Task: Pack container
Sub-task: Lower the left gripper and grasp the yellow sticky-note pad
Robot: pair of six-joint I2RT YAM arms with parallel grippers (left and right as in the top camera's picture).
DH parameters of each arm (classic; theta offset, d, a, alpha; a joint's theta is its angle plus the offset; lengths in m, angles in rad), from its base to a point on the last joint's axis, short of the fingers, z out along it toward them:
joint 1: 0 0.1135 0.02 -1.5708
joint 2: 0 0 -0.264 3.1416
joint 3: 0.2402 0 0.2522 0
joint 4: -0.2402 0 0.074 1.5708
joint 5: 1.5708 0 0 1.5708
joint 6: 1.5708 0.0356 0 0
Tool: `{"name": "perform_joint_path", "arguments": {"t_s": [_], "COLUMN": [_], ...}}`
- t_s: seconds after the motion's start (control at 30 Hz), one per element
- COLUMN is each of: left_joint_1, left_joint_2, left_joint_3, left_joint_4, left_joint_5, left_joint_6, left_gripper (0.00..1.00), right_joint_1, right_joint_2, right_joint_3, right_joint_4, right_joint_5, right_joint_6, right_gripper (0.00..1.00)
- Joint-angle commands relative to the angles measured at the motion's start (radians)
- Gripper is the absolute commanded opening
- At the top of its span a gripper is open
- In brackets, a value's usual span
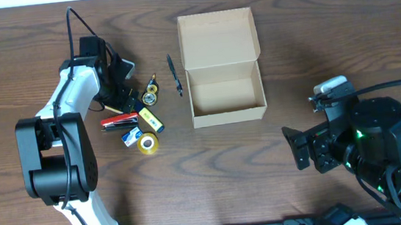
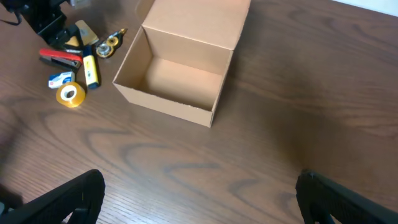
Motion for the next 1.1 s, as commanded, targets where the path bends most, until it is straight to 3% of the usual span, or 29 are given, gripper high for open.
{"name": "perform_joint_path", "arguments": {"t_s": [0.0,0.77,0.9,1.07], "left_joint_1": [0.003,0.000,0.002,0.002], "left_joint_2": [0.034,0.079,0.080,0.080], "left_joint_3": [-0.022,-0.022,-0.022,-0.022], "left_joint_4": [0.012,0.024,0.024,0.023], "left_joint_5": [-0.082,0.007,0.023,0.023], "left_joint_6": [0.019,-0.015,-0.019,-0.019], "left_gripper": [0.95,0.95,1.00,0.59], "right_joint_1": [-0.005,-0.005,-0.005,-0.005], "right_joint_2": [0.000,0.000,0.000,0.000], "right_joint_3": [0.001,0.001,0.001,0.001], "right_joint_4": [0.001,0.001,0.001,0.001], "right_joint_5": [0.011,0.011,0.011,0.011], "right_joint_6": [-0.004,-0.004,-0.004,-0.004], "right_gripper": [0.99,0.99,0.99,0.99]}}
